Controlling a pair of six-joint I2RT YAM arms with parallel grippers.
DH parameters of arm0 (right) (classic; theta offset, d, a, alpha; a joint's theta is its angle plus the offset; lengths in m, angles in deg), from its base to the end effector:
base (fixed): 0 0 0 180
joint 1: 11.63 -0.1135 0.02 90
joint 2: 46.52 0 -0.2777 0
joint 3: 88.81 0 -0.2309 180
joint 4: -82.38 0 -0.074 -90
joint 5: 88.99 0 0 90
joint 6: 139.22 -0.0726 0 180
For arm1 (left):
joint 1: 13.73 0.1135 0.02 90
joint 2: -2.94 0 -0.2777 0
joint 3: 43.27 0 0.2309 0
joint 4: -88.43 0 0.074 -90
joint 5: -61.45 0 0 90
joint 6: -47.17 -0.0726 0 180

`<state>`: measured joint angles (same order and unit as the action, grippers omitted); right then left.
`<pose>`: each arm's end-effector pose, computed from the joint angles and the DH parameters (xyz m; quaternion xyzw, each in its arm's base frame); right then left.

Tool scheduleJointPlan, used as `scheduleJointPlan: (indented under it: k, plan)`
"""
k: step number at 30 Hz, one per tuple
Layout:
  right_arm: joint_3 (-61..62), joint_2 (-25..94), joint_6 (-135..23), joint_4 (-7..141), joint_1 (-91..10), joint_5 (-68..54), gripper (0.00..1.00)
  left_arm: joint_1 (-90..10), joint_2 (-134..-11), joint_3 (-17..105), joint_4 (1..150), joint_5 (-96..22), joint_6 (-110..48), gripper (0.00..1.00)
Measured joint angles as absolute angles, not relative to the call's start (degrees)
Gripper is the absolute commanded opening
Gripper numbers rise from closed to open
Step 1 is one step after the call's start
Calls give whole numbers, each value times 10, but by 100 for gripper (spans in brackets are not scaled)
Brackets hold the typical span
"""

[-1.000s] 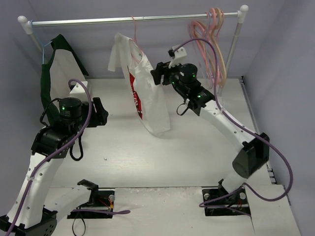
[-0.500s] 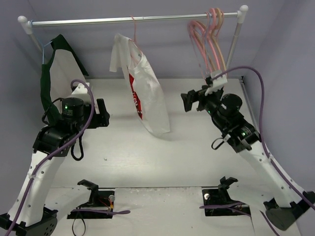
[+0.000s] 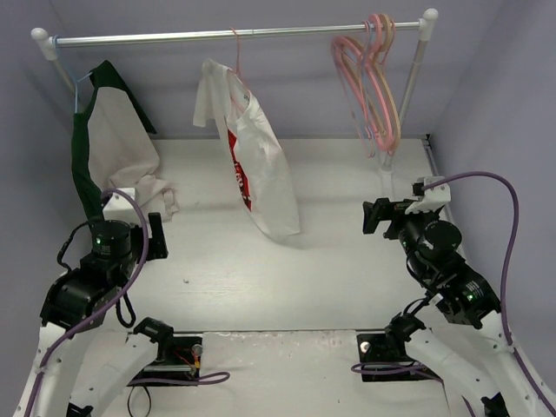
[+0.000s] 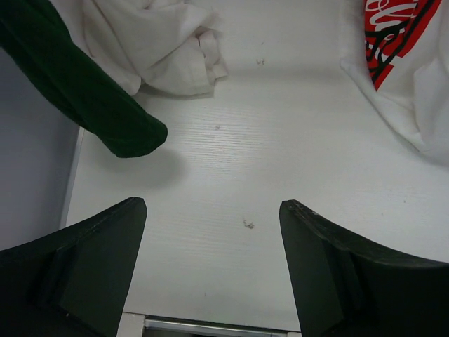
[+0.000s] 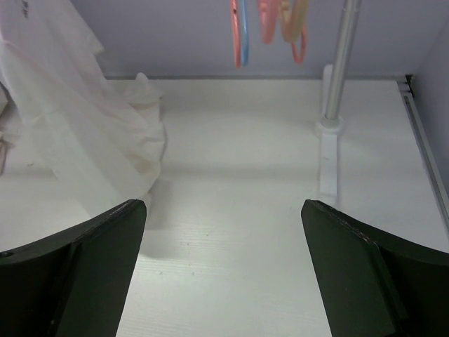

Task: Place the t-shirt on the hanger
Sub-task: Place the hanger at the clothesline, then reset both arms

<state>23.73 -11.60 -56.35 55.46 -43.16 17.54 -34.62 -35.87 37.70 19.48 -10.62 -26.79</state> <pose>0.1215 0.0503 0.4107 -0.0363 0.6721 0.1516 0.7238 0.1037 -0.0157 0.3780 -0.0460 0.8440 -0.0381 0.5330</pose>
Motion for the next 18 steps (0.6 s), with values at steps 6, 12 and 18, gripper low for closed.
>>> scheduleJointPlan:
  k: [6,12,18]
  plan:
    - [244,-136,-584,514,-432,215,100,-346,-302,318,194,-81,-274,78]
    - [258,-161,-585,500,-432,222,100,-346,-290,300,194,-74,-274,78]
    - [258,-161,-594,486,-432,222,100,-346,-292,293,196,-74,-265,78]
